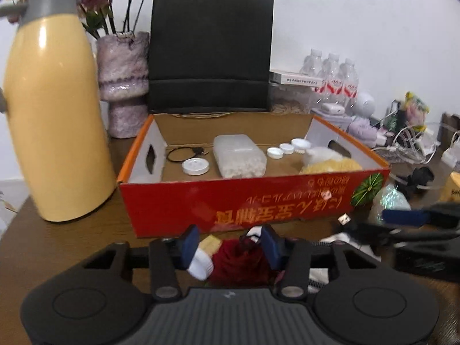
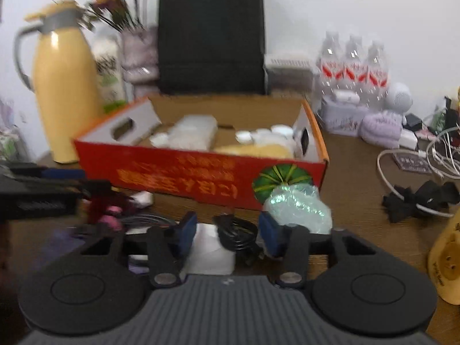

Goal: Organize objects
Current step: 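Grasp the black cable with right while left grasps the braided cable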

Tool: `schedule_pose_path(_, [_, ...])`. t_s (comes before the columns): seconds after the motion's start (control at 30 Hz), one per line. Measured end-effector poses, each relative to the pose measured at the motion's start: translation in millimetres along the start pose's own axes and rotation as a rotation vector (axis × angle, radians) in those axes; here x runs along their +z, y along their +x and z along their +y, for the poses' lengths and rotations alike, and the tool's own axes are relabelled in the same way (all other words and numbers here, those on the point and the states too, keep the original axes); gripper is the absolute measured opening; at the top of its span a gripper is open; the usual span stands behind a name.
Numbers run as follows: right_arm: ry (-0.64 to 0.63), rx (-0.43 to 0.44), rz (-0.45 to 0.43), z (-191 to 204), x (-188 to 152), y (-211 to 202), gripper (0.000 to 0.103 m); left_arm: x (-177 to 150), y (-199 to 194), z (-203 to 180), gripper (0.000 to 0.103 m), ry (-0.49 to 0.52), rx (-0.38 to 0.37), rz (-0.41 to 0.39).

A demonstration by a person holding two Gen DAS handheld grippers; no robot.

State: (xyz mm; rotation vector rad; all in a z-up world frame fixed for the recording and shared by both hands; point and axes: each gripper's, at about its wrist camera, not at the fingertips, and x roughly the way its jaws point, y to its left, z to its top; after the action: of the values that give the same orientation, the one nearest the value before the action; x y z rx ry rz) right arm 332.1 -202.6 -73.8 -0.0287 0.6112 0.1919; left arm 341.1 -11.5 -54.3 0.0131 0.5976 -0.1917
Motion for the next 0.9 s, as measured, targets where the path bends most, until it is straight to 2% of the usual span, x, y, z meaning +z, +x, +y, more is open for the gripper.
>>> schedule_pose_path(0.07, [0.014,-0.016,0.031,-3.1,-5.1,13.7,0.04,1.0,4.9,4.4,0.029,-0.012,-0.043,0.011])
schedule_pose_path(0.1, [0.016,-0.016,0.04,-4.2,-7.6,17.7,0.039,0.8,5.4,4.5,0.015,-0.006,-0.067,0.012])
schedule_pose_path(0.13, [0.011,-0.015,0.043,-4.6,-10.7,19.1,0.039,0.1,5.1,3.9,0.009,0.006,-0.093,0.006])
schedule_pose_path(0.17, [0.01,-0.011,0.04,-5.6,-11.9,18.0,0.038,-0.4,4.0,3.2,0.007,0.01,-0.098,-0.006])
schedule_pose_path(0.2, [0.015,-0.01,0.041,-5.9,-11.8,16.3,0.037,-0.3,1.6,1.7,0.002,0.012,-0.089,-0.015])
schedule_pose_path(0.27, [0.033,0.004,0.012,-8.1,-12.6,9.0,0.037,0.9,-5.7,0.9,0.002,0.007,-0.09,-0.036])
schedule_pose_path(0.37, [0.058,0.019,-0.041,-8.7,-8.5,-8.6,0.037,8.6,-28.8,1.2,0.001,-0.027,-0.135,-0.086])
schedule_pose_path(0.43, [0.061,0.008,-0.094,-6.1,-3.3,-28.2,0.037,12.0,-49.9,-2.4,0.001,-0.039,-0.17,-0.105])
schedule_pose_path(0.53, [0.078,0.047,-0.152,-2.7,-2.1,-65.0,0.037,3.9,-83.6,-14.7,0.001,-0.038,-0.208,-0.11])
schedule_pose_path(0.6, [0.09,0.079,-0.144,1.5,-9.2,-85.4,0.037,-11.6,-101.8,-26.9,0.001,-0.037,-0.236,-0.082])
schedule_pose_path(0.73, [0.036,0.068,-0.097,18.3,-38.0,-119.9,0.037,-48.4,-138.2,-46.8,0.001,0.003,-0.269,-0.057])
schedule_pose_path(0.8, [0.006,0.062,-0.08,24.0,-54.0,-135.8,0.037,-58.1,-152.4,-49.8,0.001,0.0,-0.244,-0.046])
schedule_pose_path(0.9, [-0.001,0.098,-0.035,30.7,-79.7,-149.4,0.038,-73.9,-168.3,-50.9,0.001,-0.004,-0.214,-0.001])
